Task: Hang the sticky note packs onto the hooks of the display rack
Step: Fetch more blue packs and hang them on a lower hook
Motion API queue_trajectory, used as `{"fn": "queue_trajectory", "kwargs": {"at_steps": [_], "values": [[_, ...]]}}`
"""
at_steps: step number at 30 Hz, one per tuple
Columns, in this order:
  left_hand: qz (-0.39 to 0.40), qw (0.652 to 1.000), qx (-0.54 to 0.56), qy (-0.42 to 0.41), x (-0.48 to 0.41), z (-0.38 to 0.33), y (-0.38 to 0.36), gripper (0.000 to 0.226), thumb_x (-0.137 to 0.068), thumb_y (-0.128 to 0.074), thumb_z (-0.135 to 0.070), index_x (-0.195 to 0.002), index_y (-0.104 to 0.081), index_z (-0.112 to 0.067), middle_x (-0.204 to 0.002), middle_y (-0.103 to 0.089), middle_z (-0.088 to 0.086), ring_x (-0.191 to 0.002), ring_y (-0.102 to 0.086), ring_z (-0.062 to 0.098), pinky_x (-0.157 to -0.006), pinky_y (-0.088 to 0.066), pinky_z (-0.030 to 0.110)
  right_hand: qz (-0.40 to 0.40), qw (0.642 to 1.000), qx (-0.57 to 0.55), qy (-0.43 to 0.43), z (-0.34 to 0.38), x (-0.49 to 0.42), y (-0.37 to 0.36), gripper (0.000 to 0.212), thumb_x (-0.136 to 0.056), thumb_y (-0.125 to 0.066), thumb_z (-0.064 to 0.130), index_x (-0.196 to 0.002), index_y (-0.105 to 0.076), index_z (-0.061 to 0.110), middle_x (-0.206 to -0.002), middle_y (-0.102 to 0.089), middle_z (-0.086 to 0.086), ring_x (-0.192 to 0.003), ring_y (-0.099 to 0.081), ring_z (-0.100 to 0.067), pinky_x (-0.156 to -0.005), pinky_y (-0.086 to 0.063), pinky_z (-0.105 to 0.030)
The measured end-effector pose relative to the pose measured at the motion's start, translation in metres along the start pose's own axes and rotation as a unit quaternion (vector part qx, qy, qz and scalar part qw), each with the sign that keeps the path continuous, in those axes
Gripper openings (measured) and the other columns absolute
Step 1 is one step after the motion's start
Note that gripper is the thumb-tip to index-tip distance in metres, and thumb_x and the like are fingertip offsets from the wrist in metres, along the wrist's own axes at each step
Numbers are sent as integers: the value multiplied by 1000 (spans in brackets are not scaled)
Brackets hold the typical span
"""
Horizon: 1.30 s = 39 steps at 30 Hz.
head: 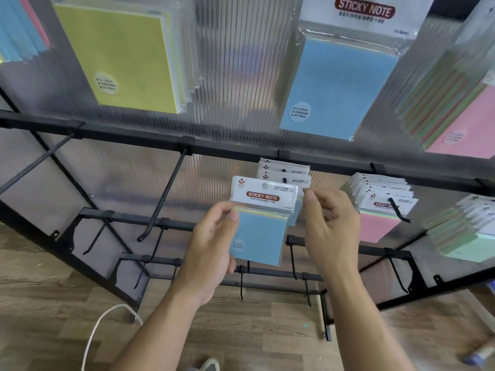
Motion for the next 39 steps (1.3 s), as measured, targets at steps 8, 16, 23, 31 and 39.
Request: {"fn": "queue_trajectory", "kwargs": {"at_steps": [8,16,23,31,39], "values": [[78,995,-51,43,7,11,-23,22,-104,-41,-29,-96,-60,-22,-101,-67,12,-74,-56,15,-38,-36,22,10,993,-83,-82,-13,20,3,21,-88,-66,16,-68,-64,19,-60,-63,-1,-54,-50,-7,-49,-40,-22],[72,991,-87,66,-1,14,-27,26,-105,-38,-33,-99,-61,-24,-98,-67,10,-72,-58,13,-39,-37,23,7,995,-30,-96,-16,19,3,22,-88,-65,19,-66,-62,18,-60,-64,-2,-50,-47,-3,-45,-36,-12],[40,988,-131,76,-17,18,-28,27,-104,-39,-34,-99,-60,-19,-97,-65,14,-70,-57,13,-42,-41,22,23,994,29,-104,-21,5,-5,22,-91,-62,26,-70,-62,19,-59,-62,7,-52,-52,1,-47,-40,-14],[2,956,-293,27,-53,5,-28,30,-104,-35,-41,-105,-58,-23,-94,-65,-3,-81,-62,10,-57,-53,31,28,989,95,-114,-16,-24,-17,32,-93,-57,30,-64,-53,18,-59,-55,7,-52,-46,-5,-43,-32,-12],[-30,877,-480,-6,-64,-13,-29,35,-101,-39,-47,-111,-63,-23,-109,-70,0,-93,-65,14,-59,-53,27,34,986,135,-95,-16,-39,-17,28,-93,-58,31,-71,-60,14,-63,-59,5,-61,-55,-13,-53,-39,-23]]}}
Point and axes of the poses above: each hand's wrist, its own x-axis away from the middle knuckle, its own y-axis out of the back of the hand, z = x × y, the point moved 6 cm from there along -x, towards the middle knuckle
